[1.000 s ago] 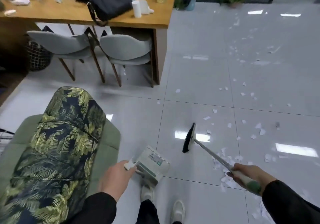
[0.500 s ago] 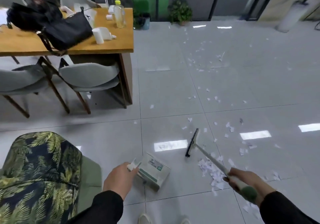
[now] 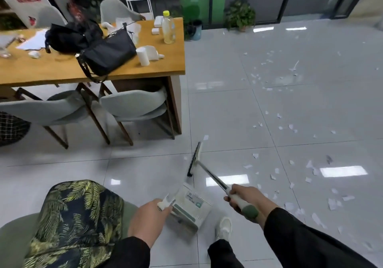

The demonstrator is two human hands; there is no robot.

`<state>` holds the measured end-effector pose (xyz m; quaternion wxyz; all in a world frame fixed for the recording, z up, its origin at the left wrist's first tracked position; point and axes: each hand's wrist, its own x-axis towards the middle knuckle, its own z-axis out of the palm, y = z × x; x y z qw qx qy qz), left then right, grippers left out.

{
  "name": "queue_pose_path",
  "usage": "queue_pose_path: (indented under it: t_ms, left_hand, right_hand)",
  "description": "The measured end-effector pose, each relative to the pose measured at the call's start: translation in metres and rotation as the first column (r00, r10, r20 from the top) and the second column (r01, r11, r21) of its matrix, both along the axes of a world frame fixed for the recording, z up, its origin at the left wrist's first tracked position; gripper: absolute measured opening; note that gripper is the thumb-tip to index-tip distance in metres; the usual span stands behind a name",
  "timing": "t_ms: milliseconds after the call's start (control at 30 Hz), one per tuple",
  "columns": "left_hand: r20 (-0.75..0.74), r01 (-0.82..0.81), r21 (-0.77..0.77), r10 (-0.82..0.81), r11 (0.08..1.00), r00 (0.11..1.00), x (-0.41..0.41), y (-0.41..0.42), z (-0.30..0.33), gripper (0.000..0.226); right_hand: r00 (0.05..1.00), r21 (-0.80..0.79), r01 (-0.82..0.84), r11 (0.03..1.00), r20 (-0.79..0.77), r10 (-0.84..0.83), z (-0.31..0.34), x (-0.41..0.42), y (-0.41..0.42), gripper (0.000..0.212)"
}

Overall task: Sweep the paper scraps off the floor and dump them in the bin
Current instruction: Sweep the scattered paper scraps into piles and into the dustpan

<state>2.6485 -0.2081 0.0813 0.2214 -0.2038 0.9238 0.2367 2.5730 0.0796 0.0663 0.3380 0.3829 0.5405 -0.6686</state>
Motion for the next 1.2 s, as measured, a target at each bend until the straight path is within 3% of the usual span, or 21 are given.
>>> queue_pose_path:
  t_ms: [100, 233, 433, 667, 833, 1033, 1200]
  left_hand:
    - [0.007, -0.034, -0.01, 0.034, 0.999, 0.999, -0.021, -0.011, 0.002, 0.016]
    - [0.025, -0.084, -0.045, 0.085, 0.995, 0.996, -0.052, -0.026, 0.005, 0.03]
    - [-0.005, -0.142, -0.083, 0.142, 0.986, 0.99, -0.118, -0.036, 0.004, 0.024]
    - [0.003, -0.084, -0.091, 0.085, 0.992, 0.996, -0.197, -0.028, 0.001, 0.021]
    - [0.018, 0.09, -0.052, -0.089, 0.995, 0.996, -0.28, -0.019, -0.014, 0.025]
    - [0.044, 0.29, -0.036, -0.289, 0.956, 0.956, -0.356, -0.012, -0.028, 0.039]
    - [0.04, 0.464, 0.006, -0.464, 0.886, 0.885, -0.396, 0.009, -0.032, 0.024]
  right_hand:
    - [0.996, -0.032, -0.088, 0.996, 0.008, 0.088, -0.014, -0.046, -0.028, 0.015]
    - [0.979, -0.047, -0.194, 0.98, 0.049, 0.196, -0.036, -0.097, -0.051, 0.011]
    - [0.952, 0.021, -0.296, 0.955, 0.092, 0.293, -0.065, -0.184, -0.039, 0.016]
    - [0.983, 0.09, -0.177, 0.98, 0.069, 0.172, -0.069, -0.258, 0.009, 0.02]
    - [0.998, 0.118, 0.023, 0.993, 0.062, -0.031, -0.071, -0.294, 0.037, 0.023]
    - [0.949, 0.174, 0.291, 0.941, 0.069, -0.306, -0.054, -0.275, 0.073, 0.025]
    - [0.88, 0.255, 0.444, 0.859, 0.058, -0.472, -0.034, -0.232, 0.099, 0.021]
